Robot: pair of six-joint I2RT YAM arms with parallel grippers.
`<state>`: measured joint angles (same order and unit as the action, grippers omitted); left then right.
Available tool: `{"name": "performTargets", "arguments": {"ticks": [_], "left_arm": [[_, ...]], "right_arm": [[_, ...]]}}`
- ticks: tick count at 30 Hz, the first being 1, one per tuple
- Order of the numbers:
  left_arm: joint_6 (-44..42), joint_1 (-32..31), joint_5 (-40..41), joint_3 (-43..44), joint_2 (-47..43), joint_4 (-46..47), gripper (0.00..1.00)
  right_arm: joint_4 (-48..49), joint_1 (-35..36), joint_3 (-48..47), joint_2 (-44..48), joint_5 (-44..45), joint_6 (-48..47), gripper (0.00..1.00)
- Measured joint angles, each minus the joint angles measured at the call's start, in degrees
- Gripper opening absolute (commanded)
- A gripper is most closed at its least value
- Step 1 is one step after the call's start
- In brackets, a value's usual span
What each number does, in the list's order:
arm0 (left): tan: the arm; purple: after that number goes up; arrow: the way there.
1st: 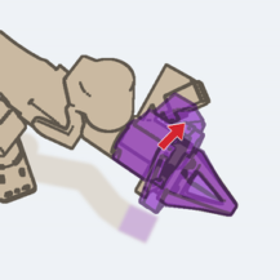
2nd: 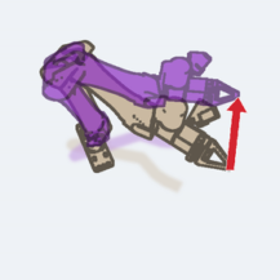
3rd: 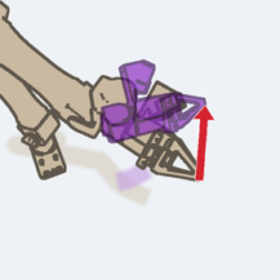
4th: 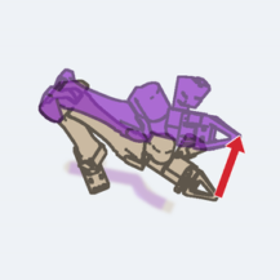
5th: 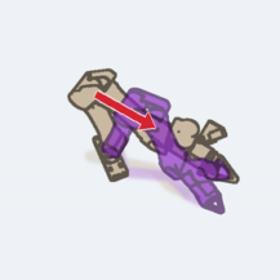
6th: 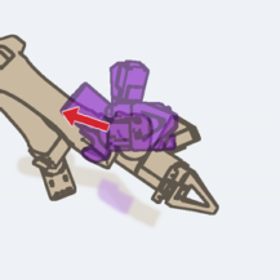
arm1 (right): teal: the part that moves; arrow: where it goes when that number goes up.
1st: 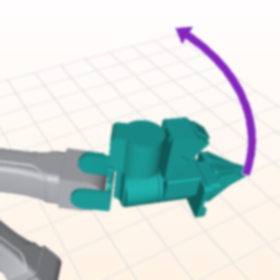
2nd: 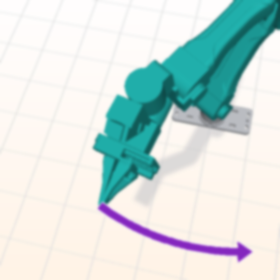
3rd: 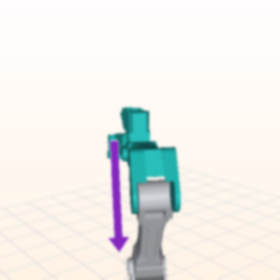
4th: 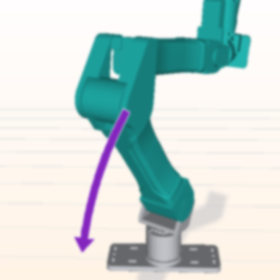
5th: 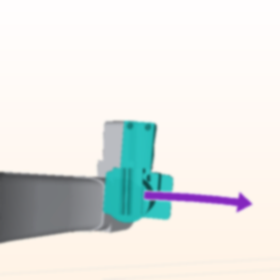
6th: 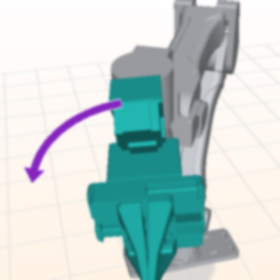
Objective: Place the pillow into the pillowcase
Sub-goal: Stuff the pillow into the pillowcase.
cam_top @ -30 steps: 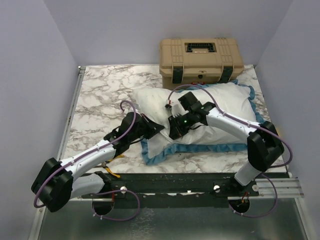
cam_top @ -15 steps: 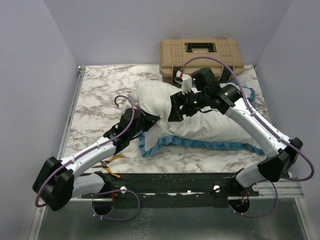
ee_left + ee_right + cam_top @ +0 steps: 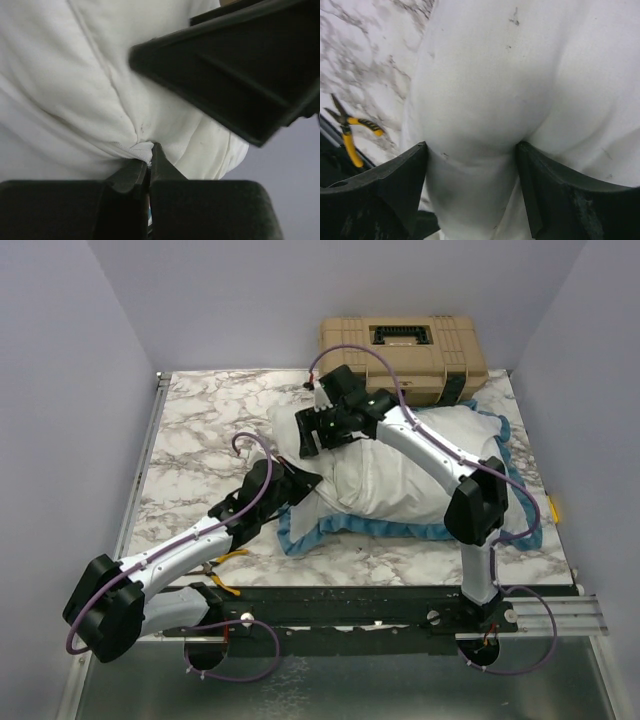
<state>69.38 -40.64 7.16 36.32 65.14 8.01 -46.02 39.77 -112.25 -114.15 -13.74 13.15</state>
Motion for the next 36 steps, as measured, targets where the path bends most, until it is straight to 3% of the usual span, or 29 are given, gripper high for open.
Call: {"name": "performTargets", "arguments": {"ticks": [3,5,6,16,25,29,36], "left_arm": [[0.0,0.0,0.3,-0.2,0.0,-1.2,0.00],[0.0,-0.4,0.3,-0.5,0.0,-2.5,0.00],[-0.1,-0.4,0.4,-0.5,0.0,-3.3,0.00],[-3.1,-1.6,0.6,0.8,-1.9,-7.7,0.00],[-6.8,-2.2,-1.1,7.0,-0.7,-13.4,0.00],[-7.7,-3.5,-1.6,9.7,1.4,-13.8,0.00],[-9.5,-7.0,-1.5,12.5,5.5,-14.5,0.00]], "right_arm": [[1.5,2.2,3.7,-1.3,3.9,-0.7,0.23],[3.3,3.1,8.0,-0.5,6.8,-0.3,0.03],[4.2,3.4,10.4,0.2,8.2,-0.1,0.00],[12.0,1.8,29.7,12.2,12.6,2.2,0.00],[14.4,1.4,34.0,13.1,11.9,2.3,0.00],[14.5,0.6,32.9,11.3,4.8,1.7,0.00],[14.7,-1.8,32.2,5.2,-16.3,0.7,0.00]]}}
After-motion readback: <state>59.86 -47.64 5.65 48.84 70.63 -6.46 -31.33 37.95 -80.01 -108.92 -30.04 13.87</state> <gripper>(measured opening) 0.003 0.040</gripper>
